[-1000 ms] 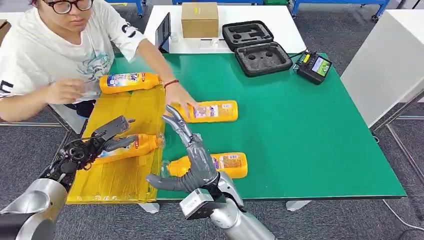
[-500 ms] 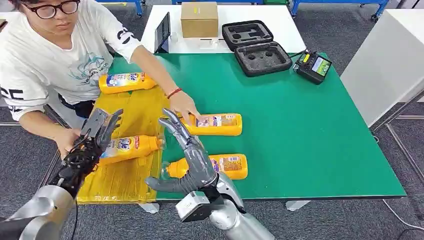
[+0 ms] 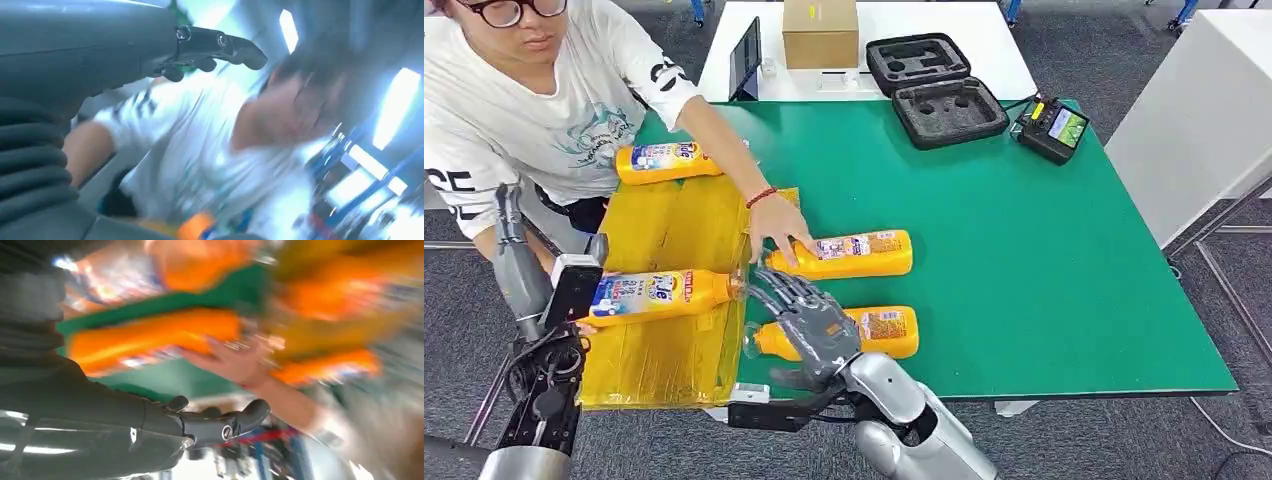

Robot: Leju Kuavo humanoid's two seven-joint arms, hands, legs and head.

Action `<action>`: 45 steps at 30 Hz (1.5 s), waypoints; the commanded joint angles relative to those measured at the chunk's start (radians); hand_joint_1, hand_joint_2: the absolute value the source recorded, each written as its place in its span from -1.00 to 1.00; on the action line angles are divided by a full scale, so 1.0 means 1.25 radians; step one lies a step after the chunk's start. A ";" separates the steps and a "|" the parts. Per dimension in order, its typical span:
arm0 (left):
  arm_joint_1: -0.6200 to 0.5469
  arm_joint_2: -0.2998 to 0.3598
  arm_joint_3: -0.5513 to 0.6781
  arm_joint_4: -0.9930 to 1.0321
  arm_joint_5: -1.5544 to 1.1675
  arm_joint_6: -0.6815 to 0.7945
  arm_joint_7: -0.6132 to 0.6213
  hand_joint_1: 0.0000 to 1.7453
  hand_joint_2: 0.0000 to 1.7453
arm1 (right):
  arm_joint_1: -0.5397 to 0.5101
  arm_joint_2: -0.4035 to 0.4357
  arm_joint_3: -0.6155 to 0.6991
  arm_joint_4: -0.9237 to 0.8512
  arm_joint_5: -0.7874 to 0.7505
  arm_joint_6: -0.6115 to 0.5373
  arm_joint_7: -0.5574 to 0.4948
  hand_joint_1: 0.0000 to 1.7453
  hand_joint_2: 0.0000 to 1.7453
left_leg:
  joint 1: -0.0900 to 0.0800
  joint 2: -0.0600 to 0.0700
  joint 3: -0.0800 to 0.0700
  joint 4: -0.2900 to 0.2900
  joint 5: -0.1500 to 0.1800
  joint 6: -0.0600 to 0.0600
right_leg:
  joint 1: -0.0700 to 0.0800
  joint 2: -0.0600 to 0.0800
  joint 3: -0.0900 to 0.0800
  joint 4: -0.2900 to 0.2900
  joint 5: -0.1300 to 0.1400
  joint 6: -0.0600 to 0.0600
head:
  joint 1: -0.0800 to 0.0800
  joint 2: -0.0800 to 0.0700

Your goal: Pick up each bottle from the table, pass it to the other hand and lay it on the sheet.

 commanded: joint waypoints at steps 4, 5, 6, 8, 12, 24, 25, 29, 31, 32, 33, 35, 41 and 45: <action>0.120 -0.128 0.125 -0.489 -0.093 0.000 0.005 -1.00 1.00 | -0.018 -0.111 -0.071 0.069 0.023 0.053 0.060 -1.00 1.00 | 0.000 -0.001 0.000 0.001 -0.002 0.000 | 0.000 0.000 0.001 -0.001 -0.001 0.000 | 0.000 0.000; 0.120 -0.128 0.125 -0.489 -0.093 0.000 0.005 -1.00 1.00 | -0.018 -0.111 -0.071 0.069 0.023 0.053 0.060 -1.00 1.00 | 0.000 0.000 0.001 0.001 -0.003 0.000 | 0.000 0.001 0.002 0.000 -0.002 0.000 | 0.000 0.000; 0.116 -0.127 0.128 -0.496 -0.102 0.000 0.005 -1.00 1.00 | -0.023 -0.107 -0.068 0.077 0.023 0.055 0.060 -1.00 1.00 | 0.000 0.000 0.000 0.000 -0.002 0.000 | 0.000 0.001 0.001 -0.001 -0.001 0.000 | 0.000 0.000; 0.115 -0.128 0.126 -0.498 -0.096 0.000 0.005 -1.00 1.00 | -0.032 -0.106 -0.067 0.098 0.022 0.061 0.063 -1.00 1.00 | 0.000 -0.001 0.000 0.001 -0.003 0.000 | 0.001 0.000 0.001 0.000 -0.001 0.000 | 0.000 0.000; 0.118 -0.131 0.122 -0.491 -0.093 0.000 0.005 -1.00 1.00 | -0.032 -0.102 -0.072 0.132 0.011 0.066 0.063 -1.00 1.00 | 0.001 -0.001 -0.001 0.000 -0.001 0.000 | 0.000 0.000 0.000 -0.001 0.000 0.000 | -0.001 0.000; 0.119 -0.136 0.115 -0.454 -0.065 0.000 0.005 -1.00 1.00 | -0.078 -0.086 -0.116 0.293 -0.070 0.107 0.038 -1.00 1.00 | 0.000 -0.001 0.003 -0.001 -0.002 0.000 | 0.000 0.000 0.003 -0.001 -0.002 0.000 | 0.000 0.000; 0.118 -0.136 0.115 -0.451 -0.066 0.000 0.005 -1.00 1.00 | -0.083 -0.086 -0.118 0.311 -0.071 0.110 0.040 -1.00 1.00 | 0.000 -0.001 0.001 -0.001 -0.001 0.000 | 0.000 0.000 0.002 -0.001 -0.001 0.000 | 0.000 0.000; 0.119 -0.134 0.110 -0.443 -0.058 0.000 0.005 -1.00 1.00 | -0.090 -0.084 -0.119 0.330 -0.074 0.112 0.041 -1.00 1.00 | 0.000 -0.002 0.001 -0.001 -0.001 0.000 | 0.000 -0.001 0.002 -0.002 -0.001 0.000 | 0.000 0.000; 0.119 -0.134 0.110 -0.443 -0.058 0.000 0.005 -1.00 1.00 | -0.090 -0.084 -0.119 0.330 -0.074 0.112 0.041 -1.00 1.00 | 0.000 -0.002 0.002 -0.001 -0.001 0.000 | 0.000 -0.001 0.003 -0.002 -0.001 0.000 | -0.001 0.000; 0.119 -0.134 0.110 -0.443 -0.058 0.000 0.005 -1.00 1.00 | -0.090 -0.084 -0.119 0.330 -0.074 0.112 0.041 -1.00 1.00 | 0.000 -0.002 0.002 -0.001 -0.001 0.000 | 0.000 -0.001 0.003 -0.001 -0.001 0.000 | 0.000 0.000; 0.119 -0.134 0.110 -0.443 -0.058 0.000 0.005 -1.00 1.00 | -0.090 -0.084 -0.119 0.330 -0.074 0.112 0.041 -1.00 1.00 | 0.000 -0.003 0.002 -0.001 -0.001 0.000 | 0.000 -0.002 0.003 -0.002 -0.001 0.000 | 0.000 0.000; 0.121 -0.133 0.104 -0.432 -0.047 0.000 0.005 -1.00 1.00 | -0.098 -0.081 -0.125 0.360 -0.083 0.118 0.042 -0.94 1.00 | 0.000 -0.001 0.003 -0.001 -0.001 0.000 | 0.000 0.000 0.003 -0.002 -0.001 0.000 | -0.001 0.000; 0.142 -0.091 0.031 -0.339 0.109 0.000 0.005 -1.00 1.00 | -0.105 -0.078 -0.139 0.410 -0.115 0.124 0.008 1.00 1.00 | 0.000 -0.003 0.004 -0.002 -0.001 0.000 | 0.000 -0.002 0.004 -0.002 -0.001 0.000 | -0.001 0.000; 0.156 -0.018 -0.072 -0.241 0.355 -0.033 0.005 -1.00 1.00 | -0.084 -0.072 -0.149 0.382 -0.157 0.137 -0.043 1.00 1.00 | 0.000 -0.003 0.005 -0.002 0.000 0.000 | 0.000 -0.003 0.005 -0.003 -0.001 0.000 | 0.000 0.000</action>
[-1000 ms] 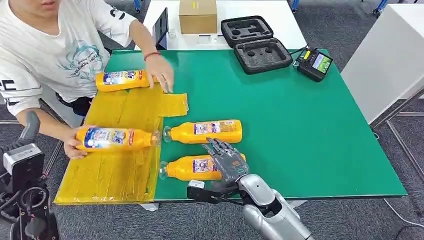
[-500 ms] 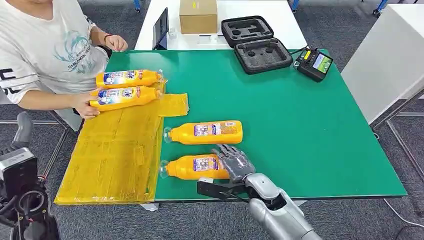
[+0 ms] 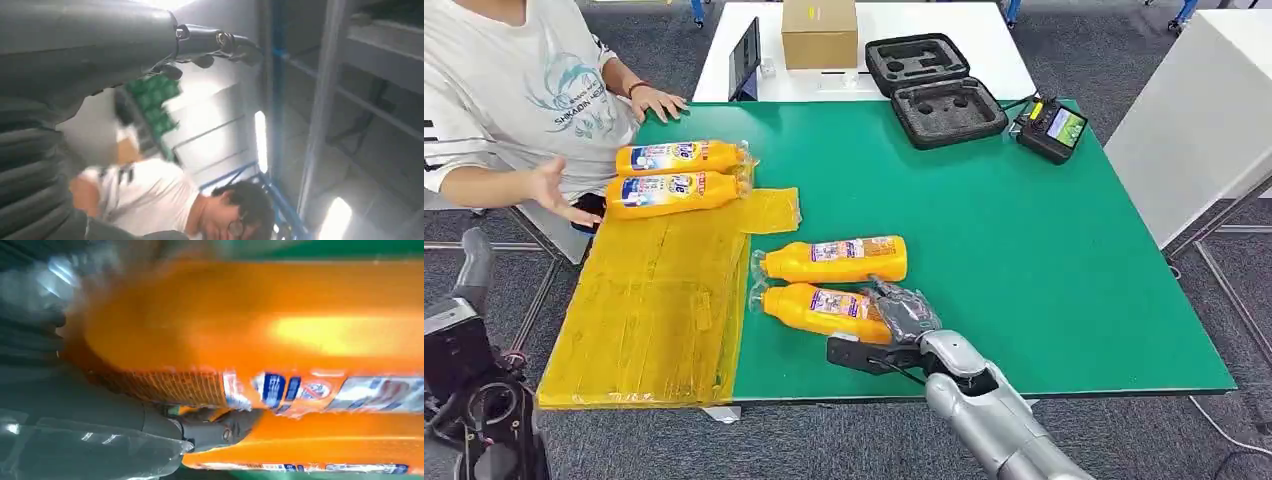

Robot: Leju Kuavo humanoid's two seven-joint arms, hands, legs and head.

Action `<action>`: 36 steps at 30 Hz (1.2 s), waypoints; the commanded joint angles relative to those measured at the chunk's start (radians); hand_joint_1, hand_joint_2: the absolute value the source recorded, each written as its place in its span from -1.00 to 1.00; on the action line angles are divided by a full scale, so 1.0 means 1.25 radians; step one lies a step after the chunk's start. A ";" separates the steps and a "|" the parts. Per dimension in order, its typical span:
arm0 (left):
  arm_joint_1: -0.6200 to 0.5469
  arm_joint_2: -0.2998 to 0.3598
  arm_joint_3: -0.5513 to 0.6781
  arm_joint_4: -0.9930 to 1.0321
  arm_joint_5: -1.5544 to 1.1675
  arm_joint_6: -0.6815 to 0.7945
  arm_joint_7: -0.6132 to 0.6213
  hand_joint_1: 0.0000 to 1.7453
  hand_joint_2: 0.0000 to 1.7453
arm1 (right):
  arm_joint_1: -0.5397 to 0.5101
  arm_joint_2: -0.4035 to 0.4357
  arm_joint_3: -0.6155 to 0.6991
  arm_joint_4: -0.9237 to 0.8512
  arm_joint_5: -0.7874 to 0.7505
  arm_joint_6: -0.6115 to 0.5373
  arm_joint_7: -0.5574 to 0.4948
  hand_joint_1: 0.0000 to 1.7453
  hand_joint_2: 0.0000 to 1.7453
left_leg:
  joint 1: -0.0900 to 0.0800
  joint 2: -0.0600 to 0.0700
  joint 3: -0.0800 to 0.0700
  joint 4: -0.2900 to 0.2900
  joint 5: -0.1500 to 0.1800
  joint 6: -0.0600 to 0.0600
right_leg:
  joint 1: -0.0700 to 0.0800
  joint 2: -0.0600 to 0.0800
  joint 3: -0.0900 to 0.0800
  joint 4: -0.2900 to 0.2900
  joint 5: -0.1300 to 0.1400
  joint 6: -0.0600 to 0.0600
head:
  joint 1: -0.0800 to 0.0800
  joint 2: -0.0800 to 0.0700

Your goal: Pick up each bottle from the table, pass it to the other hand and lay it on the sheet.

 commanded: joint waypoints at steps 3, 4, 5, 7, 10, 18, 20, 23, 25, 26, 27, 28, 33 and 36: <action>0.015 0.097 -0.144 0.231 0.329 -0.071 0.003 -1.00 1.00 | 0.025 0.023 -0.032 0.073 -0.074 0.031 -0.091 1.00 1.00 | 0.000 -0.004 0.007 -0.003 0.000 -0.001 | 0.000 -0.002 0.007 -0.003 -0.001 -0.001 | 0.000 0.000; 0.015 0.097 -0.144 0.231 0.329 -0.071 0.003 -1.00 1.00 | 0.025 0.023 -0.032 0.073 -0.074 0.031 -0.091 1.00 1.00 | 0.000 -0.003 0.006 -0.002 0.000 -0.001 | 0.000 -0.002 0.006 -0.002 -0.001 0.000 | 0.000 0.000; 0.015 0.097 -0.144 0.231 0.329 -0.071 0.003 -1.00 1.00 | 0.025 0.023 -0.032 0.073 -0.074 0.031 -0.091 1.00 1.00 | 0.000 -0.004 0.007 -0.003 0.000 -0.001 | 0.000 -0.003 0.008 -0.003 -0.001 -0.001 | 0.000 0.000; 0.015 0.097 -0.144 0.231 0.329 -0.071 0.003 -1.00 1.00 | 0.025 0.023 -0.032 0.073 -0.074 0.031 -0.091 1.00 1.00 | 0.001 -0.002 0.005 -0.002 0.000 -0.001 | 0.000 -0.001 0.006 -0.002 -0.001 0.000 | 0.000 0.000; 0.005 0.090 -0.132 0.243 0.330 -0.095 0.003 -1.00 1.00 | 0.035 0.030 -0.038 0.040 -0.134 0.064 -0.170 1.00 1.00 | 0.001 -0.003 0.007 -0.002 -0.001 -0.001 | 0.001 -0.002 0.008 -0.002 -0.001 -0.001 | 0.000 0.000; -0.034 0.071 -0.128 0.352 0.403 -0.230 0.003 -1.00 1.00 | 0.091 0.079 -0.118 -0.116 -0.354 0.062 -0.425 1.00 1.00 | 0.000 -0.004 0.005 -0.001 0.000 -0.001 | 0.000 -0.003 0.005 -0.001 -0.001 -0.001 | 0.000 0.000; -0.033 0.071 -0.126 0.395 0.501 -0.325 0.015 -1.00 1.00 | 0.105 0.112 -0.149 -0.162 -0.419 0.014 -0.470 1.00 1.00 | 0.000 -0.003 0.005 -0.001 -0.001 -0.001 | 0.000 -0.002 0.005 0.000 -0.002 -0.001 | 0.000 0.000; -0.029 0.084 -0.137 0.422 0.651 -0.478 0.089 -1.00 1.00 | 0.125 0.146 -0.169 -0.207 -0.520 -0.032 -0.525 1.00 1.00 | 0.000 -0.001 0.002 0.000 -0.001 -0.001 | 0.000 0.001 0.002 0.001 -0.002 -0.001 | 0.000 0.000; -0.032 0.087 -0.140 0.437 0.703 -0.534 0.110 -1.00 1.00 | 0.137 0.161 -0.178 -0.224 -0.561 -0.042 -0.537 1.00 1.00 | 0.000 -0.002 0.003 -0.002 -0.001 -0.001 | 0.000 -0.001 0.003 -0.001 -0.002 -0.001 | 0.000 0.000; -0.032 0.087 -0.140 0.437 0.703 -0.534 0.110 -1.00 1.00 | 0.137 0.161 -0.178 -0.224 -0.561 -0.042 -0.537 1.00 1.00 | 0.000 -0.003 0.003 -0.001 -0.002 -0.001 | 0.000 -0.001 0.004 0.000 -0.003 -0.001 | 0.000 0.000; -0.032 0.087 -0.140 0.437 0.703 -0.534 0.110 -1.00 1.00 | 0.137 0.161 -0.178 -0.224 -0.561 -0.042 -0.537 1.00 1.00 | 0.000 -0.003 0.004 -0.001 -0.002 -0.001 | 0.000 -0.002 0.004 0.000 -0.003 -0.001 | 0.000 0.000; -0.032 0.087 -0.140 0.437 0.703 -0.534 0.110 -1.00 1.00 | 0.137 0.161 -0.178 -0.224 -0.561 -0.042 -0.537 1.00 1.00 | 0.000 -0.003 0.004 -0.001 -0.002 -0.001 | 0.000 -0.001 0.004 0.000 -0.003 -0.001 | 0.000 0.000; -0.033 0.102 -0.146 0.454 0.761 -0.598 0.143 -1.00 1.00 | 0.157 0.154 -0.163 -0.281 -0.671 -0.147 -0.537 1.00 1.00 | 0.000 -0.002 0.000 0.000 -0.001 -0.001 | 0.000 -0.001 0.000 0.000 -0.002 0.000 | 0.000 0.000; -0.039 0.106 -0.151 0.479 0.798 -0.645 0.171 -1.00 1.00 | 0.157 0.164 -0.189 -0.261 -0.702 -0.157 -0.537 1.00 1.00 | 0.000 -0.002 -0.001 0.000 -0.001 -0.001 | 0.000 -0.001 0.000 0.000 -0.002 -0.001 | 0.000 0.000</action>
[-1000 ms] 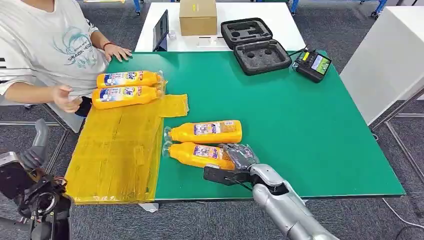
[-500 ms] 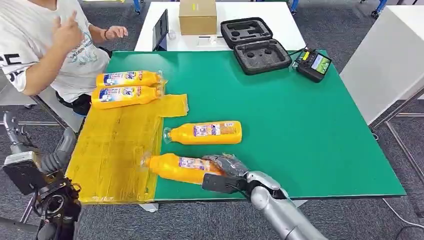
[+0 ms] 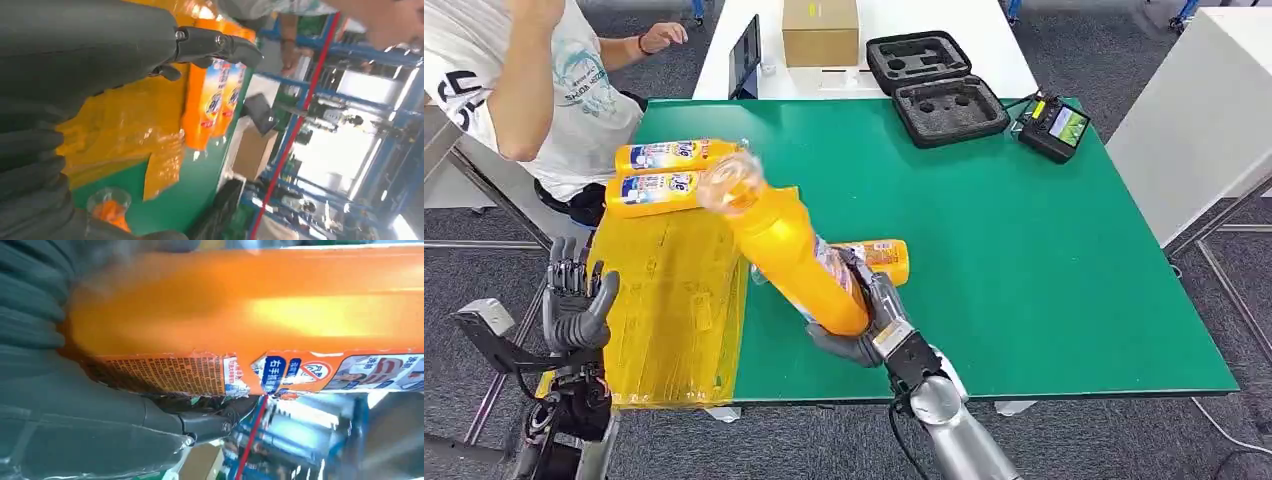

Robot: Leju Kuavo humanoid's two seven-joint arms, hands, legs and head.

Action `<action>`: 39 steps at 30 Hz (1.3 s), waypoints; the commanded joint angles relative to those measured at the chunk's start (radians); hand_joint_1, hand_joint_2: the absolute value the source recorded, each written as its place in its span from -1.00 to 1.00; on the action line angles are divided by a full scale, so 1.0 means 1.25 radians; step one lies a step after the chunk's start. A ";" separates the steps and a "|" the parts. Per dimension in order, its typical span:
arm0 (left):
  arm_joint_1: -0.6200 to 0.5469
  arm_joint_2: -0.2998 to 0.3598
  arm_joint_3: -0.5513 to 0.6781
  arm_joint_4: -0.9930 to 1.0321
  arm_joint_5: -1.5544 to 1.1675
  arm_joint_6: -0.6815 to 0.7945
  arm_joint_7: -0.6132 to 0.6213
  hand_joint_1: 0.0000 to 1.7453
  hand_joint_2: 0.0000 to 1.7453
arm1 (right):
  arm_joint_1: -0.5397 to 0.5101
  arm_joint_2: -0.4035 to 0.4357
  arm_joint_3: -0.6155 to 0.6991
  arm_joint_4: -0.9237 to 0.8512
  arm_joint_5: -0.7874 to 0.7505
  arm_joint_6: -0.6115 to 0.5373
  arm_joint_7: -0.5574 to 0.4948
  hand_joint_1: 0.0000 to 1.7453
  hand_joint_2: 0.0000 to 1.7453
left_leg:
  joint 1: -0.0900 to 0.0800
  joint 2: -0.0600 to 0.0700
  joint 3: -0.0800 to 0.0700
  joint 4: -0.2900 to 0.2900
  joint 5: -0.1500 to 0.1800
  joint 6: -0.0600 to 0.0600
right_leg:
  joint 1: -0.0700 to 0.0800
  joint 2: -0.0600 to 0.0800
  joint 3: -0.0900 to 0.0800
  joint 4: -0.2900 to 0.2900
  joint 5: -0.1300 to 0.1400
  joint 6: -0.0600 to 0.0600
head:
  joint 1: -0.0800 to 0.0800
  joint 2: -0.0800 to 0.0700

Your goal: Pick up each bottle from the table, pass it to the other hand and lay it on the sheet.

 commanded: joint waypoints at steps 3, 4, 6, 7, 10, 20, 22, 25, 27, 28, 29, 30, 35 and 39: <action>-0.029 0.029 -0.052 0.116 0.080 -0.135 0.072 -1.00 1.00 | -0.002 0.024 -0.050 0.023 -0.086 -0.071 -0.001 1.00 1.00 | 0.000 -0.002 0.004 -0.001 -0.001 -0.001 | 0.000 0.000 0.004 0.000 -0.001 -0.001 | 0.000 0.000; -0.026 0.029 -0.065 0.110 0.075 -0.145 0.075 -1.00 1.00 | -0.007 0.025 -0.049 0.044 -0.086 -0.069 -0.001 1.00 1.00 | 0.000 -0.002 0.005 -0.001 -0.001 -0.001 | 0.000 -0.001 0.005 -0.001 -0.002 -0.001 | 0.000 0.000; -0.012 0.027 -0.115 0.075 0.057 -0.159 0.075 -1.00 1.00 | -0.027 0.031 -0.051 0.111 -0.081 -0.053 -0.001 1.00 1.00 | 0.000 -0.002 0.005 -0.001 -0.001 -0.001 | 0.000 -0.001 0.005 -0.001 -0.002 -0.001 | 0.000 0.000; -0.012 0.027 -0.115 0.075 0.057 -0.159 0.075 -1.00 1.00 | -0.027 0.031 -0.051 0.111 -0.081 -0.053 -0.001 1.00 1.00 | 0.000 -0.001 0.003 -0.001 0.000 0.000 | 0.000 -0.001 0.003 -0.001 -0.001 0.000 | 0.000 0.000; -0.002 0.021 -0.176 0.031 0.021 -0.178 0.084 -1.00 1.00 | -0.048 0.045 -0.036 0.179 -0.071 -0.053 -0.001 1.00 1.00 | 0.000 -0.001 0.004 -0.001 -0.001 -0.001 | 0.000 0.000 0.004 -0.001 -0.001 0.000 | 0.000 0.000; -0.053 0.007 -0.364 0.019 -0.063 -0.176 0.116 -1.00 1.00 | -0.120 0.086 0.074 0.356 -0.017 -0.051 -0.001 1.00 1.00 | 0.001 -0.002 0.002 0.000 -0.001 -0.001 | 0.001 0.000 0.003 0.000 -0.001 0.000 | 0.000 0.000; -0.052 0.009 -0.363 0.021 -0.063 -0.176 0.116 -1.00 1.00 | -0.119 0.086 0.074 0.356 -0.017 -0.053 -0.001 1.00 1.00 | 0.000 -0.002 0.003 0.000 -0.001 -0.001 | 0.000 -0.001 0.004 0.000 -0.002 0.000 | 0.000 0.000; -0.058 0.019 -0.381 0.029 -0.054 -0.195 0.118 -1.00 1.00 | -0.123 0.084 0.086 0.368 -0.018 -0.040 -0.001 1.00 1.00 | 0.000 -0.002 0.003 0.000 -0.001 -0.001 | 0.000 0.000 0.003 0.000 -0.001 0.000 | 0.000 0.000; -0.063 0.017 -0.394 0.034 -0.049 -0.204 0.122 -1.00 1.00 | -0.122 0.087 0.093 0.369 -0.013 -0.038 0.000 1.00 1.00 | 0.000 -0.002 0.003 0.000 -0.001 -0.001 | 0.000 0.000 0.004 0.000 -0.002 0.000 | 0.000 0.000; -0.064 0.014 -0.397 0.034 -0.049 -0.203 0.122 -1.00 1.00 | -0.123 0.088 0.100 0.373 -0.004 -0.042 0.004 1.00 1.00 | 0.000 -0.002 0.002 0.000 -0.001 -0.001 | 0.000 0.000 0.002 0.000 -0.001 0.000 | 0.000 0.000; -0.070 0.013 -0.407 0.034 -0.049 -0.206 0.125 -1.00 1.00 | -0.125 0.090 0.105 0.376 0.001 -0.041 0.008 1.00 1.00 | 0.001 -0.002 0.004 0.000 -0.002 -0.001 | 0.000 0.000 0.004 0.000 -0.002 0.000 | 0.000 0.000; -0.070 0.013 -0.407 0.034 -0.049 -0.206 0.125 -1.00 1.00 | -0.125 0.090 0.105 0.376 0.001 -0.041 0.008 1.00 1.00 | 0.000 -0.002 0.002 0.000 -0.001 -0.001 | 0.000 -0.001 0.003 0.000 -0.001 0.000 | 0.000 0.000; -0.088 0.018 -0.425 0.051 -0.010 -0.220 0.143 -1.00 1.00 | -0.137 0.092 0.126 0.405 0.027 -0.048 0.021 1.00 1.00 | 0.000 -0.002 0.002 0.000 -0.001 -0.001 | 0.000 -0.001 0.002 0.000 -0.001 0.000 | 0.000 0.000; -0.097 0.023 -0.434 0.041 0.013 -0.224 0.139 -1.00 1.00 | -0.146 0.096 0.130 0.442 0.048 -0.053 0.045 1.00 1.00 | 0.001 -0.002 0.003 0.000 -0.001 -0.001 | 0.000 -0.001 0.004 0.000 -0.001 0.000 | 0.000 0.000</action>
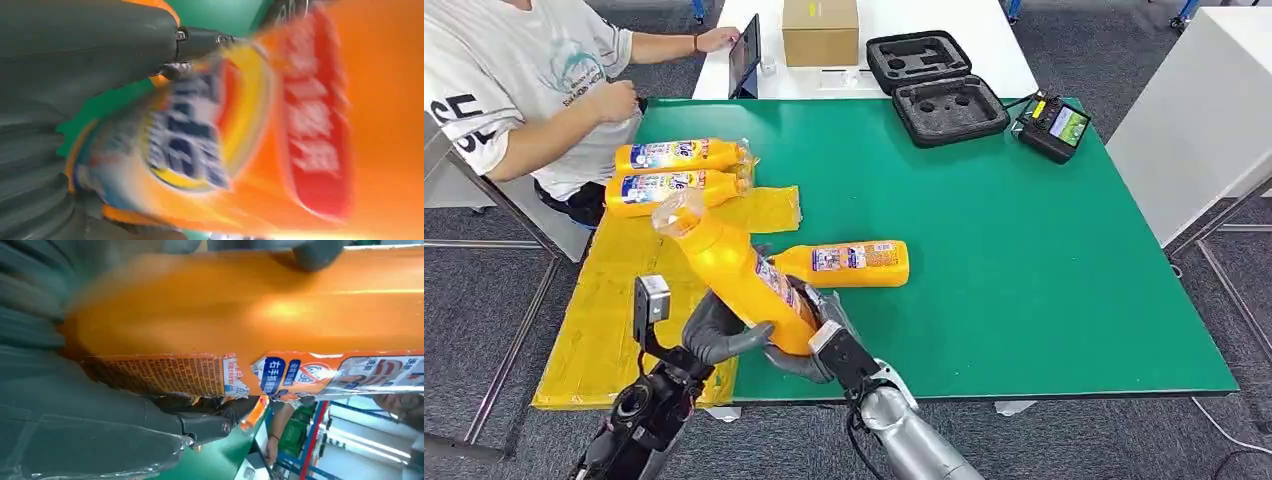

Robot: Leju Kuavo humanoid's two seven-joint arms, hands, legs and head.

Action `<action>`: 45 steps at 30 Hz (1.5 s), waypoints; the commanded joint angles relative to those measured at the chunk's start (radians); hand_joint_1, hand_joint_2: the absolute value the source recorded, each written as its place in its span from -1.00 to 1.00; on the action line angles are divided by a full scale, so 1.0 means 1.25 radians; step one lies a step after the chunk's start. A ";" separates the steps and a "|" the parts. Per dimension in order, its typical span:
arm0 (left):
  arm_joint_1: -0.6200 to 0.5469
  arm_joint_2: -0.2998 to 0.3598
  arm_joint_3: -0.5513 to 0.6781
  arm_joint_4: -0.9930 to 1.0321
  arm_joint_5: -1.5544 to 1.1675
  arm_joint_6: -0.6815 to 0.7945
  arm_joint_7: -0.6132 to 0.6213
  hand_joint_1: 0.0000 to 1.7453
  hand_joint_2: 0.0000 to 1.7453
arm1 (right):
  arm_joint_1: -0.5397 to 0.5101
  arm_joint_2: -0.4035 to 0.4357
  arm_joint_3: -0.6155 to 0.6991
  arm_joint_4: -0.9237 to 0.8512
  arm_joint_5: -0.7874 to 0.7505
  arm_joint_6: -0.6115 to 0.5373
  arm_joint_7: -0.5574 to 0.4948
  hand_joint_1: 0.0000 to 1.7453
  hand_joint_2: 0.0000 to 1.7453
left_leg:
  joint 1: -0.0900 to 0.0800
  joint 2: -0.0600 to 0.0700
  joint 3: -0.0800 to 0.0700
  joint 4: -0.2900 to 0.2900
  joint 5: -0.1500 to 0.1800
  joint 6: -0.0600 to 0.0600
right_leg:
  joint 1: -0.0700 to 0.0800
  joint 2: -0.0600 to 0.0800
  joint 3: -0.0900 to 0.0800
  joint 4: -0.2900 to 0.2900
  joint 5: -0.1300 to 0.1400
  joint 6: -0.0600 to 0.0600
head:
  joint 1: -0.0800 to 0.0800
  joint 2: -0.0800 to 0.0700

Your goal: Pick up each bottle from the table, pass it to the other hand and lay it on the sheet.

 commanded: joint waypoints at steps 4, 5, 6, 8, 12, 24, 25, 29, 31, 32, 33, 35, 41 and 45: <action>-0.057 0.022 -0.044 0.034 0.052 0.004 0.011 -1.00 1.00 | -0.068 -0.002 0.056 0.152 0.093 -0.066 0.069 1.00 1.00 | 0.000 -0.001 0.002 0.000 -0.001 -0.001 | 0.000 0.000 0.002 0.000 -0.001 0.000 | 0.000 0.000; -0.068 0.023 -0.041 0.044 0.054 0.013 0.012 -1.00 1.00 | -0.076 -0.004 0.077 0.166 0.138 -0.093 0.101 1.00 1.00 | 0.000 -0.002 0.004 0.000 -0.001 -0.001 | 0.000 -0.001 0.005 0.000 -0.002 0.000 | 0.000 0.000; -0.078 0.021 -0.037 0.056 0.061 0.022 0.014 -1.00 1.00 | -0.077 -0.003 0.079 0.169 0.159 -0.099 0.113 1.00 1.00 | 0.000 -0.002 0.003 0.000 -0.001 -0.001 | 0.000 -0.001 0.003 0.000 -0.001 0.000 | 0.000 0.000; -0.090 0.019 -0.030 0.068 0.068 0.033 0.015 -1.00 1.00 | -0.080 -0.005 0.096 0.174 0.206 -0.146 0.138 1.00 1.00 | 0.001 -0.002 0.004 0.000 -0.001 -0.001 | 0.000 -0.001 0.004 0.000 -0.002 -0.001 | 0.000 0.000; -0.104 0.015 -0.027 0.079 0.073 0.044 0.020 -1.00 1.00 | -0.086 -0.002 0.095 0.175 0.220 -0.145 0.155 1.00 1.00 | 0.000 -0.002 0.002 0.000 0.000 0.000 | 0.000 -0.001 0.002 0.000 -0.001 0.000 | 0.000 0.000; -0.111 0.014 -0.017 0.094 0.048 0.111 0.003 1.00 1.00 | -0.069 -0.002 0.073 0.130 0.272 -0.164 0.170 1.00 1.00 | 0.000 -0.002 0.002 0.000 0.000 -0.001 | 0.000 -0.001 0.002 0.000 -0.001 0.000 | 0.000 0.000; -0.108 0.016 -0.018 0.091 0.040 0.115 -0.005 1.00 1.00 | -0.063 -0.003 0.069 0.118 0.276 -0.164 0.168 1.00 1.00 | 0.000 -0.002 0.004 0.000 -0.001 -0.001 | 0.000 -0.001 0.004 0.000 -0.002 0.000 | 0.000 0.000; -0.106 0.019 -0.019 0.084 0.042 0.118 -0.004 1.00 1.00 | -0.045 -0.004 0.045 0.064 0.255 -0.154 0.138 0.86 1.00 | 0.000 -0.002 0.002 0.000 -0.001 -0.001 | 0.000 -0.001 0.002 0.000 -0.001 0.000 | 0.000 0.000; -0.105 0.019 -0.018 0.079 0.042 0.122 -0.005 1.00 1.00 | -0.037 -0.007 0.041 0.036 0.242 -0.150 0.117 0.40 1.00 | 0.001 -0.002 0.003 0.000 -0.001 -0.001 | 0.001 -0.001 0.003 0.000 -0.002 0.000 | 0.000 0.000; -0.104 0.021 -0.018 0.076 0.042 0.123 -0.005 1.00 1.00 | -0.031 -0.008 0.036 0.016 0.232 -0.158 0.099 -1.00 1.00 | 0.000 -0.003 0.004 0.000 -0.002 -0.001 | 0.000 -0.001 0.004 0.000 -0.002 0.000 | 0.000 0.000; -0.104 0.021 -0.018 0.076 0.042 0.123 -0.005 1.00 1.00 | -0.031 -0.008 0.036 0.016 0.232 -0.158 0.099 -1.00 1.00 | 0.000 -0.002 0.002 0.000 -0.001 -0.001 | 0.000 -0.001 0.003 0.000 -0.002 0.000 | 0.000 0.000; -0.104 0.021 -0.018 0.076 0.042 0.123 -0.005 1.00 1.00 | -0.031 -0.008 0.036 0.016 0.232 -0.158 0.099 -1.00 1.00 | 0.000 -0.002 0.004 0.001 -0.002 -0.001 | 0.000 -0.001 0.004 0.001 -0.002 0.000 | 0.000 0.000; -0.105 0.022 -0.013 0.078 0.039 0.138 -0.011 1.00 1.00 | -0.024 -0.007 0.026 -0.023 0.197 -0.179 0.056 -1.00 1.00 | 0.000 -0.001 0.001 0.000 0.000 0.000 | 0.000 -0.001 0.001 0.000 -0.001 0.000 | 0.000 0.000; -0.103 0.026 0.014 0.065 -0.014 0.210 -0.060 1.00 1.00 | 0.005 -0.024 0.026 -0.141 0.157 -0.184 0.021 -1.00 -1.00 | 0.000 -0.001 0.003 0.000 -0.001 -0.001 | 0.000 -0.001 0.003 0.000 -0.002 0.000 | 0.000 0.000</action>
